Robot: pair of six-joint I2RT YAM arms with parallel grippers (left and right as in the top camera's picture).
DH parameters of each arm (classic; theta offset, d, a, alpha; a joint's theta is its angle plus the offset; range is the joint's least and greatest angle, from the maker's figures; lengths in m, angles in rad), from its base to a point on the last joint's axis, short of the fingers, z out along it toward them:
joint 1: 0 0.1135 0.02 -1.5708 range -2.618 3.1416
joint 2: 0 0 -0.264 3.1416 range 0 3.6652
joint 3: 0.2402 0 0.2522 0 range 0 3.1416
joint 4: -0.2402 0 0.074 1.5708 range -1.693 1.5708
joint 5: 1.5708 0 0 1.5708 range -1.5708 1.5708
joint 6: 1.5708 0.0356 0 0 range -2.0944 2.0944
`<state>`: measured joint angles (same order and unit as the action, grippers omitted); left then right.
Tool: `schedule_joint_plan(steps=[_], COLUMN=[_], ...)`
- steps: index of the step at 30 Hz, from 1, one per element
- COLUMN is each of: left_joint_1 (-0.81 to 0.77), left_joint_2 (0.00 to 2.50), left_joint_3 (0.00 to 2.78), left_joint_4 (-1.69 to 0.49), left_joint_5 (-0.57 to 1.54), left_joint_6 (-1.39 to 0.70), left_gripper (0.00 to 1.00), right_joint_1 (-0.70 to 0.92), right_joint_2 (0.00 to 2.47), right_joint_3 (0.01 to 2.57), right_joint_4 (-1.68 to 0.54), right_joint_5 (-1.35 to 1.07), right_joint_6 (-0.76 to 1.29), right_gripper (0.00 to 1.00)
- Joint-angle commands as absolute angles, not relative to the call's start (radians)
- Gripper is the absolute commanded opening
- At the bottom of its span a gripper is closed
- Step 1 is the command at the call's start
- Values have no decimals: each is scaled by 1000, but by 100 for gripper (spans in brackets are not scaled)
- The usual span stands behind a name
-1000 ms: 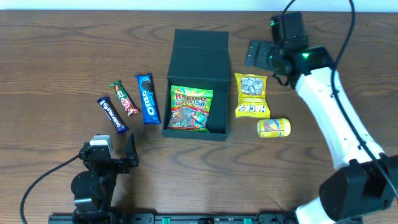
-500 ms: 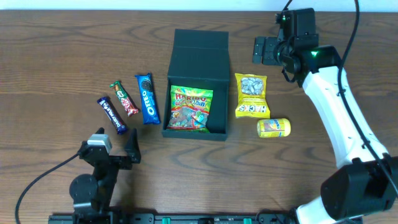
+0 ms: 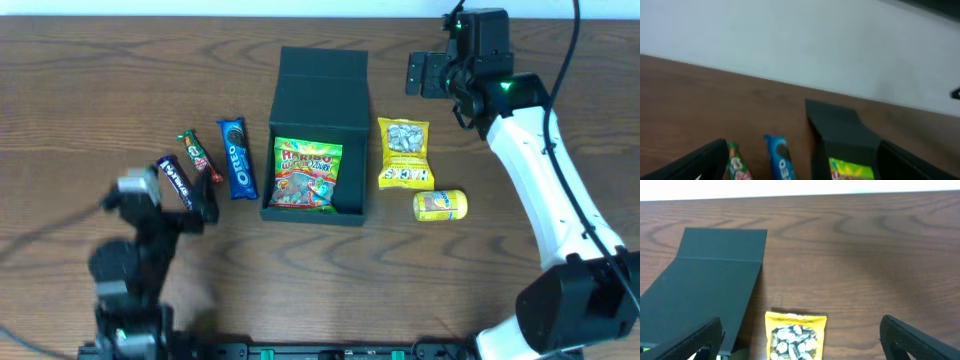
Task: Pack container
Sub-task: 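Reach the left gripper to the blue Oreo pack and grasp it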
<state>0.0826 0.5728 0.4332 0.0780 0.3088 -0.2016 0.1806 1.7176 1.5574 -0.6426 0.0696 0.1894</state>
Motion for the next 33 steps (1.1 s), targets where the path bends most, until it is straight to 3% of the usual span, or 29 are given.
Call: schedule_joint_plan(steps=[1,10,21,30,33], left_joint_1=[84,12,-8,-42,-69], left_joint_2=[790,1377,1700,1855,1878], left_joint_3=[651,1158,1174,1174,1174], left_joint_4=[-53,-436,-443,-432,-416], left_joint_5=[315,311,392,244,201], left_joint_6=[-164,-66,-70,-70,-71], left_gripper=[95,95,95,100,94], right_joint_1=[175,175,175,175,175], right_joint_2=[1721,1721,1721,1721,1721], right_joint_3=[1568,1568,1568,1567,1567], right_joint_4=[-654,-693,-730,-741,-741], right_joint_5=[52,52,51,52,52], right_joint_6=[175,175,179,191,207], right_gripper=[99,99,99,99,99])
